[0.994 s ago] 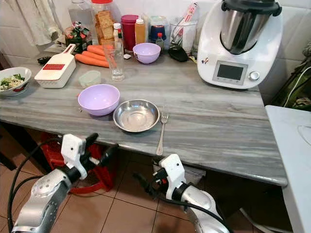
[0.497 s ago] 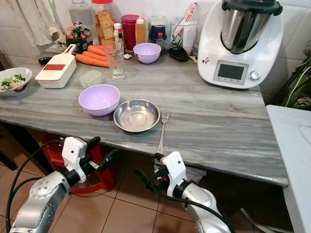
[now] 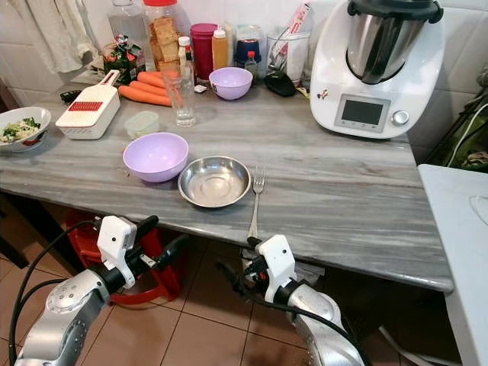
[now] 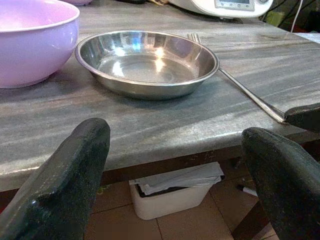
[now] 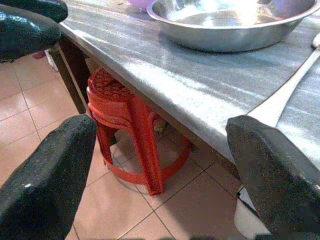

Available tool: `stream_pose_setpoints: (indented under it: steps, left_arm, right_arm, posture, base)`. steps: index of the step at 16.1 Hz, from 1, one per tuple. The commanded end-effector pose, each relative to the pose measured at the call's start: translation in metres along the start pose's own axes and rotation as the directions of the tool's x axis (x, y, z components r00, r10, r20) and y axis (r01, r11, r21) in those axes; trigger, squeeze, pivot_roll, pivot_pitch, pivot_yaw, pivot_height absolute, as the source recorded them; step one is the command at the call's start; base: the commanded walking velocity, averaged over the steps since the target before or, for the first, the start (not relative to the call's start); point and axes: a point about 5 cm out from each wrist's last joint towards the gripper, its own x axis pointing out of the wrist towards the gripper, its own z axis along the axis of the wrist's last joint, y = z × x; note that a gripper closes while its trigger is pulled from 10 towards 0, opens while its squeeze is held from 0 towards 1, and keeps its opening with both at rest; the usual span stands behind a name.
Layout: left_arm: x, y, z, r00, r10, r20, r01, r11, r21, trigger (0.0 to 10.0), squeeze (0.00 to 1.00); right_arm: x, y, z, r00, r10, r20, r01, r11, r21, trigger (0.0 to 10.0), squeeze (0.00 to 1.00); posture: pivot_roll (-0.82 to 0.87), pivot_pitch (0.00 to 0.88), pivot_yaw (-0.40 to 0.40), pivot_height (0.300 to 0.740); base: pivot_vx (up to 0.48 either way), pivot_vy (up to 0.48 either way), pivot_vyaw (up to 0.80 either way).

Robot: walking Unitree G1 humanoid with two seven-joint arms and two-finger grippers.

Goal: Setting the table

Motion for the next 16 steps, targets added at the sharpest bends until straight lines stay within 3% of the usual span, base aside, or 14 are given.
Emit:
stream_pose_setpoints:
  steps: [1,4,12,16]
  left_arm:
    - [-0.001,-0.001,0.002,1.000,-0.009,-0.005,0.009,1.000,0.013,10.0,0.00]
    - [-0.001,-0.002,0.001,1.000,-0.009,-0.006,0.010,1.000,0.014,10.0,0.00]
    - [0.000,-0.002,0.002,1.000,-0.002,-0.002,0.002,1.000,0.015,10.0,0.00]
    - [0.000,-0.001,0.002,1.000,0.003,-0.001,-0.003,1.000,0.016,10.0,0.00]
  right_arm:
    - [0.000,-0.006,-0.001,1.000,-0.025,-0.004,0.025,1.000,-0.001,10.0,0.00]
    - [0.002,-0.011,0.004,0.999,-0.037,0.010,0.037,0.999,-0.014,10.0,0.00]
    - [0.007,-0.004,0.011,0.998,-0.023,0.063,0.025,0.999,-0.027,10.0,0.00]
    - [0.007,-0.004,0.022,0.986,-0.099,0.136,0.105,0.994,-0.036,10.0,0.00]
  posture:
    - [0.05,0.000,0.033,0.740]
    - [0.05,0.000,0.036,0.740]
    - [0.05,0.000,0.033,0.740]
    - [0.05,0.000,0.034,0.740]
  base:
    - [0.000,0.000,0.00]
    - [0.000,0.000,0.00]
    - [0.000,0.000,0.00]
    - [0.000,0.000,0.00]
